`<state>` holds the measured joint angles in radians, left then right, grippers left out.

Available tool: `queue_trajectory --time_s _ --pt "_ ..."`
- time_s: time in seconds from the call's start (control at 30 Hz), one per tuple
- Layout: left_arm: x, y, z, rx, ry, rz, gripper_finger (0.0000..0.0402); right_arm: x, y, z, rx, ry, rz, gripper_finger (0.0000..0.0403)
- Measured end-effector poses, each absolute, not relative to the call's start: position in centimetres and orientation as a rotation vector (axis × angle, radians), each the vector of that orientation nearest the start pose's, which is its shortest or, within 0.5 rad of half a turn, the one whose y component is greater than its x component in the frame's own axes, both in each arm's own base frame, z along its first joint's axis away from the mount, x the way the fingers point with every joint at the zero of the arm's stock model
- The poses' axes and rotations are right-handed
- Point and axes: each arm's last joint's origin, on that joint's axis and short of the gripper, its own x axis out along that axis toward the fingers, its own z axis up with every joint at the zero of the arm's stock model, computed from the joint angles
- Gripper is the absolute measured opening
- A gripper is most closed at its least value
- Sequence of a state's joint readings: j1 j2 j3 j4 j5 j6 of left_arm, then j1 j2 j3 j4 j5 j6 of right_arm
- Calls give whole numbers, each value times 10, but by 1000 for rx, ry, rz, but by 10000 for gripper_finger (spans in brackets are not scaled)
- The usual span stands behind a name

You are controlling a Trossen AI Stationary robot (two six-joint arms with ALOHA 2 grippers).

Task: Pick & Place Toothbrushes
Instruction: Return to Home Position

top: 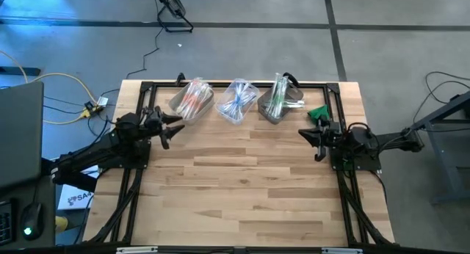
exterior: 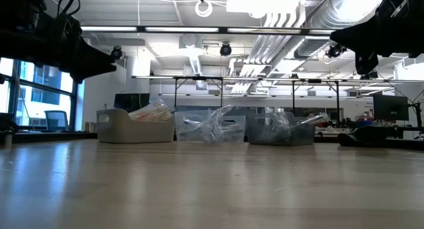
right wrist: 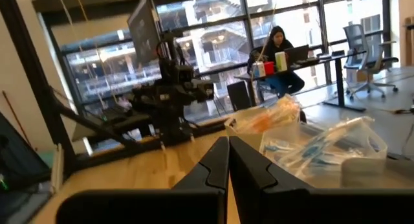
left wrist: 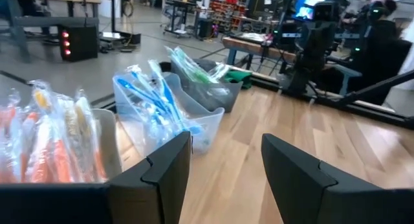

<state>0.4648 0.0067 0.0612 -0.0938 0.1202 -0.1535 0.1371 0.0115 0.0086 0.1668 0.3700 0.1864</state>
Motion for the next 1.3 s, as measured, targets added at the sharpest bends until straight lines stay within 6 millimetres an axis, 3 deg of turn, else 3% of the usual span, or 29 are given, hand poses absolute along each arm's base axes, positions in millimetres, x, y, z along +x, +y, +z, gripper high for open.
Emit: queue_trajectory --time_s 1.3 --pt "85 39 174 -174 18 357 187 96 3 176 231 -129 -215 4"
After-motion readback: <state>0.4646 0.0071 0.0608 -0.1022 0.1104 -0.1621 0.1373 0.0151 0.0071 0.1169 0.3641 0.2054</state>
